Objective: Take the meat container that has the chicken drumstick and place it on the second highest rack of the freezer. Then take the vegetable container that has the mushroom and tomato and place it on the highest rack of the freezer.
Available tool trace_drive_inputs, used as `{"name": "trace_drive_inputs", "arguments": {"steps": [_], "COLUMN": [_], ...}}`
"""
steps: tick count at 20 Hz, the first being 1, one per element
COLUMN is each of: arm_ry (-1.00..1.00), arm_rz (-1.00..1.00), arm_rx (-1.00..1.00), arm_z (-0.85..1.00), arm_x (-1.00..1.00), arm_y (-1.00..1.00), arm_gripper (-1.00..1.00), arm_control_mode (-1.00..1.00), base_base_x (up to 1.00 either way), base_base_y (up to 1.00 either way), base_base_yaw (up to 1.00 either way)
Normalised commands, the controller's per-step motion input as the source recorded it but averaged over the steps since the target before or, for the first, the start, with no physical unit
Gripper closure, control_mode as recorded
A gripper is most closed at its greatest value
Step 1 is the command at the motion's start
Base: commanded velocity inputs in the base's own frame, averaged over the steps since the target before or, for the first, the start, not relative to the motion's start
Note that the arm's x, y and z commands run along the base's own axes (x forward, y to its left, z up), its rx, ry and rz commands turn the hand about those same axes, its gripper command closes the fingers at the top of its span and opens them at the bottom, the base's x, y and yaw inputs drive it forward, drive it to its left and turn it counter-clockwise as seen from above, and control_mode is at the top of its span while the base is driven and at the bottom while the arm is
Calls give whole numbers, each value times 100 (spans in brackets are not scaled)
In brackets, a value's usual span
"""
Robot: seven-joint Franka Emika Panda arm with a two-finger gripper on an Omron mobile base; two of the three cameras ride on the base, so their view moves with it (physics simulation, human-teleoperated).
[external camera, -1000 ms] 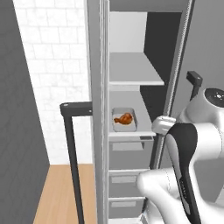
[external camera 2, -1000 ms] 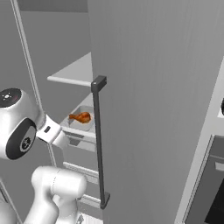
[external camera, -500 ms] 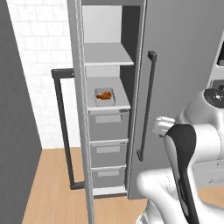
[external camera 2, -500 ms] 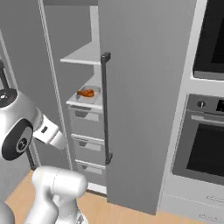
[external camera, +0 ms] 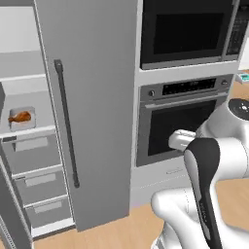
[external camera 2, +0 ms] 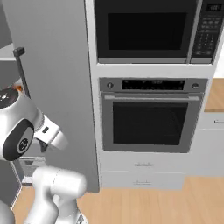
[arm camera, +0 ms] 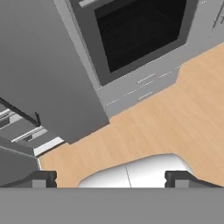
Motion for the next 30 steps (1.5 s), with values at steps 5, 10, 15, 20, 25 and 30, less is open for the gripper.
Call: {"name": "trace_drive_inputs", "arguments": {"steps": [5, 10, 15, 20, 25, 30], "arm_ry": [0, 0, 0, 0, 0, 0], "arm_rz": [0, 0, 0, 0, 0, 0], "arm_rx": [0, 0, 0, 0, 0, 0], "arm_z": [0, 0, 0, 0, 0, 0], "arm_x": [0, 0, 0, 0, 0, 0], "arm_y": [0, 0, 0, 0, 0, 0], "arm_gripper": [-100, -100, -100, -100, -100, -100], "arm_control_mode": [100, 100, 100, 100, 100, 100], "base_base_x": [1, 25, 53, 84, 100, 100], "base_base_y": [-100, -100, -98, -53, -68, -68], "base_base_yaw": [-47, -48, -43, -16, 0, 4]}}
